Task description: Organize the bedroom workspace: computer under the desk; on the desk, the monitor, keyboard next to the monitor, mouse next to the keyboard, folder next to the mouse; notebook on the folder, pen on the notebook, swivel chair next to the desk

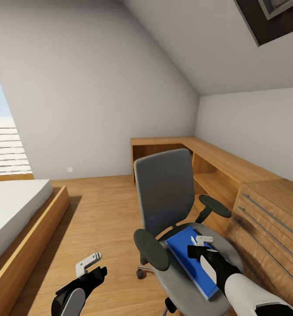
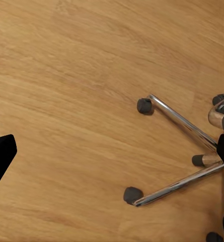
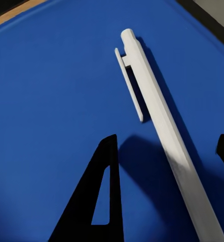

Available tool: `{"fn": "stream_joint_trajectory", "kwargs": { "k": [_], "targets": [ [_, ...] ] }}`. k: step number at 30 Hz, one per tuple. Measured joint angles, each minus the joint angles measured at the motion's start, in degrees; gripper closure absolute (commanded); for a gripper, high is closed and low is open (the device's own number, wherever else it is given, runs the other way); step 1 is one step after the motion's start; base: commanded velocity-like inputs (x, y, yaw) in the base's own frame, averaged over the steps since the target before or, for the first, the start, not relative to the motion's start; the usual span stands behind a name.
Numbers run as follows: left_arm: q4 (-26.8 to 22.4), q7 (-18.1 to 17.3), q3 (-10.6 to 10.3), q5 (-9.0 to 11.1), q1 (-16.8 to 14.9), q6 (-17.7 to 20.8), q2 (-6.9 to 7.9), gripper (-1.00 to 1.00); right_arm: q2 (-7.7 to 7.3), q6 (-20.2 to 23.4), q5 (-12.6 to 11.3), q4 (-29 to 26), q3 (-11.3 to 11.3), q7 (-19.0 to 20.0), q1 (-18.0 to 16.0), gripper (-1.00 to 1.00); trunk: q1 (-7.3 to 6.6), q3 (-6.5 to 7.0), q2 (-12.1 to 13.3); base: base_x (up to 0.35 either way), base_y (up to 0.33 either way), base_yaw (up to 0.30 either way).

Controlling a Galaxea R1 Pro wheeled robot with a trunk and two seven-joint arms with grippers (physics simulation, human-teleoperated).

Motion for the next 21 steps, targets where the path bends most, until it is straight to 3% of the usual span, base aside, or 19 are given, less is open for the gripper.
{"fn": "stream_joint_trajectory", "kwargs": {
  "k": [21],
  "targets": [
    [0.1,0.1,0.0,-0.1,0.0,0.0,0.00,-1.00,-0.07,3.6,-0.2,-1.6,0.0,0.1,0.0,1.00,0.00,0.00,0.0,0.000,0.000,0.000]
  ]
}}
